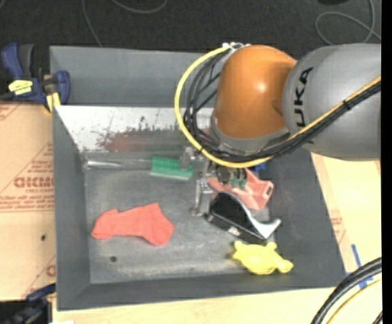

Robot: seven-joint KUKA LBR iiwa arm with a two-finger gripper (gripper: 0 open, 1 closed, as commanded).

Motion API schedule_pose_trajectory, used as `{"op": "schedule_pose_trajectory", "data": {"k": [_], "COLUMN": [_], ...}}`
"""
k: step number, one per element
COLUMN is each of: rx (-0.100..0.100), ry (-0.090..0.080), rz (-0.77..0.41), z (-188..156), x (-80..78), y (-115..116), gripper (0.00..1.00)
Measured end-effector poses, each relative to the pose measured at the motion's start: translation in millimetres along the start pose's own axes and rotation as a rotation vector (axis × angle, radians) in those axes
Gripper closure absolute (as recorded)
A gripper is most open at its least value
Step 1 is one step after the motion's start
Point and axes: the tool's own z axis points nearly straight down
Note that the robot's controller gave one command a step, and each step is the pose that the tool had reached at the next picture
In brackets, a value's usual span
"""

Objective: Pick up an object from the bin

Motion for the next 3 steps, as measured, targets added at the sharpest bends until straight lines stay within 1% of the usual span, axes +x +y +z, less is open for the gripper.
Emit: {"op": "schedule_pose_trajectory", "data": {"k": [1,2,3], "rx": [-0.001,-0.002,0.000], "ry": [-0.008,-0.009,-0.001], "rz": [0.002,0.068,0.055], "z": [-4.8,69.6,77.8], "x": [-1.3,18.2,40.0], "y": [-0.3,35.2,55.9], "gripper": [0.00,0.00,0.00]}}
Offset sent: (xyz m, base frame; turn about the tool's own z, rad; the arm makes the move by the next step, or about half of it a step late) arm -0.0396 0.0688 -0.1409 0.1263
